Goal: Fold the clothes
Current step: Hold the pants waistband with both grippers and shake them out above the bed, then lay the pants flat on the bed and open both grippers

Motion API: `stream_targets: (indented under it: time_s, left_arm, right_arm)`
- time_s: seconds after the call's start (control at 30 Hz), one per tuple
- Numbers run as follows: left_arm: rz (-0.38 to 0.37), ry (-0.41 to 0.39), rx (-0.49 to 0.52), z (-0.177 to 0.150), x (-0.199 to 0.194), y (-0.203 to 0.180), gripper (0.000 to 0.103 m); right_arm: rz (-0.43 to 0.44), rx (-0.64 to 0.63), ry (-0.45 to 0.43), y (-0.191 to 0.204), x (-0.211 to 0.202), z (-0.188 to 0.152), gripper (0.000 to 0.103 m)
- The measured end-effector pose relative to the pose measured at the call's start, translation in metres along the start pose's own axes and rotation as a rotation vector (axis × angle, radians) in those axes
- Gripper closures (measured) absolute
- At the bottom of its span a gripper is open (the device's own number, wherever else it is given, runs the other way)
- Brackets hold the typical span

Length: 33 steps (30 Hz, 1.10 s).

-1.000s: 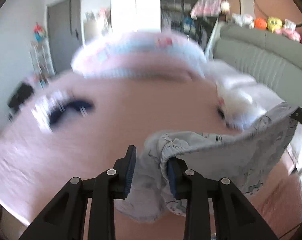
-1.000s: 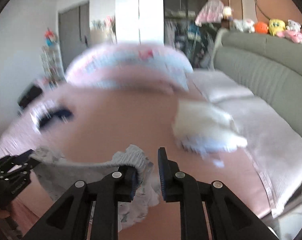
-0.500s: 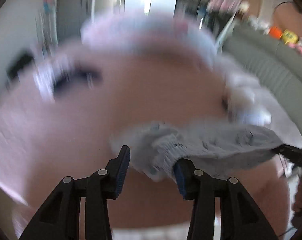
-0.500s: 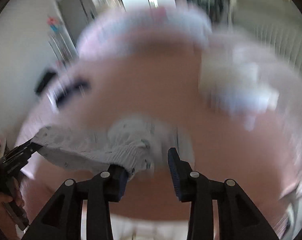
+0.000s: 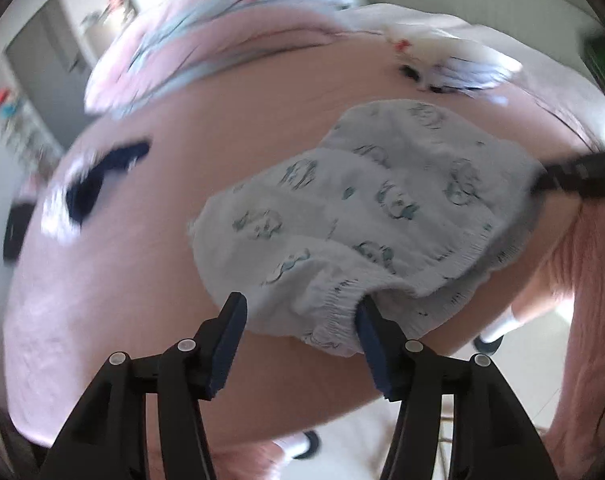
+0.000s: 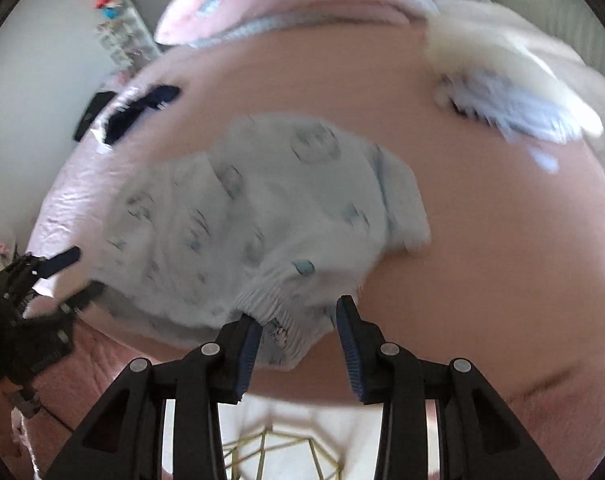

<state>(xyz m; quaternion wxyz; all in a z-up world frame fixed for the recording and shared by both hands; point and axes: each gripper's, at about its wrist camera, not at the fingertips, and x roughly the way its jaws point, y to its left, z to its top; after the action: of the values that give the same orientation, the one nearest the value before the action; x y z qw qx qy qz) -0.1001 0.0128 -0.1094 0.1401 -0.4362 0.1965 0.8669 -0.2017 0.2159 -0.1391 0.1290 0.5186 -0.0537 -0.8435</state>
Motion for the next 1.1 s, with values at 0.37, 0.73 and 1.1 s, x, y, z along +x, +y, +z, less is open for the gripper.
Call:
stream_targets:
  time_s: [0.37,0.73,1.1]
  left_arm:
    - [-0.13,0.062,0.247,0.018,0.034,-0.05,0.05]
    - [0.03,0.007,-0.249,0.04,0.04,0.029,0.098]
    - [0.058,-0.177,-0.481,0.015,-0.027,0.085,0.098]
  right_arm:
    - [0.12,-0.028,-0.126,0.026,-0.02,0.052,0.066]
    - [0.13,0.021,0.008,0.021,0.019,0.023,0.066]
    - [-0.054,-0.14,0.155,0.062,0.08,0.006,0.061]
